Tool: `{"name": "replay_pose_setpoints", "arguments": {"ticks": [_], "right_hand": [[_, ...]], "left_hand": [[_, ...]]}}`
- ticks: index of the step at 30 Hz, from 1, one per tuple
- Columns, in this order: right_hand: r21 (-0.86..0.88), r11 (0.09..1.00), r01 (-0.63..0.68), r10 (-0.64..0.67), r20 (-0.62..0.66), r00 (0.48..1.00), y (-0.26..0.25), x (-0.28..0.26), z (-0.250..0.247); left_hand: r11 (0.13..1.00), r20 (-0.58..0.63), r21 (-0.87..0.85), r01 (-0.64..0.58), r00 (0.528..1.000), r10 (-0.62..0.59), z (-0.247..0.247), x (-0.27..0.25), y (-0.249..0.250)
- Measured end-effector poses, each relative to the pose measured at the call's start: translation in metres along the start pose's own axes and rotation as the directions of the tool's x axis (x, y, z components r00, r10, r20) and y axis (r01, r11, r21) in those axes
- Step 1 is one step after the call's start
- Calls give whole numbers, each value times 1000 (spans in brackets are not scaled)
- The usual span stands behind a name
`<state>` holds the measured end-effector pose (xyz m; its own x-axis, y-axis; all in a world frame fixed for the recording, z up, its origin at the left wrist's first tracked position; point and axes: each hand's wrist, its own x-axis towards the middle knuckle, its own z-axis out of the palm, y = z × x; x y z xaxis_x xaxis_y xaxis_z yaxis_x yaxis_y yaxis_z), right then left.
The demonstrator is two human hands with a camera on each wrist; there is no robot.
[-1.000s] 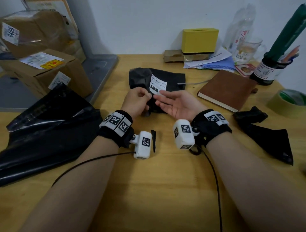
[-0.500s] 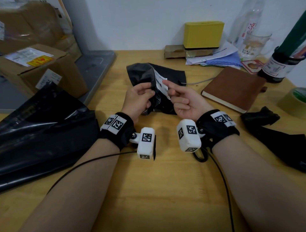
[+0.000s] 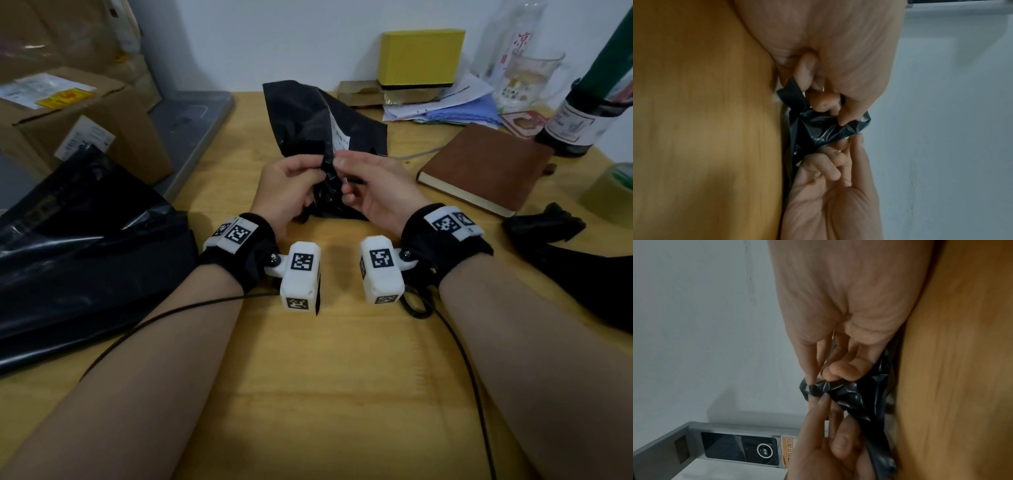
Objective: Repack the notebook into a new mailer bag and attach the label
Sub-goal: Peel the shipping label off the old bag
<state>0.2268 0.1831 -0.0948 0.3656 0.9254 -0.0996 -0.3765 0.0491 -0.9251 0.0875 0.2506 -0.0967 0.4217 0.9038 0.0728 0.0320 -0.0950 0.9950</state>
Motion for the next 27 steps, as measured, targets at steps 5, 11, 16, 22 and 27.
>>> {"name": "replay_pose_setpoints", "arguments": {"ticks": [5, 11, 16, 22, 27], "right_hand": [[-10, 1000, -6, 6, -1, 1000, 2, 1, -1], [-62, 998, -9, 9, 10, 1000, 2, 1, -2], [-76, 997, -2, 2, -2, 1000, 4, 0, -2], [-156, 988, 11, -11, -4, 1000, 3, -1, -1], [-160, 987, 8, -9, -3, 1000, 2, -3, -1]], "left_hand": [[1000, 8, -30, -3, 1000, 3, 1, -3, 2], [996, -61, -60, -65, 996, 61, 2, -2, -1], [991, -82, -124, -58, 995, 48, 1, 0, -3], [992, -49, -107, -73, 996, 68, 0, 1, -6], [991, -15, -89, -96, 995, 95, 0, 1, -6]]}}
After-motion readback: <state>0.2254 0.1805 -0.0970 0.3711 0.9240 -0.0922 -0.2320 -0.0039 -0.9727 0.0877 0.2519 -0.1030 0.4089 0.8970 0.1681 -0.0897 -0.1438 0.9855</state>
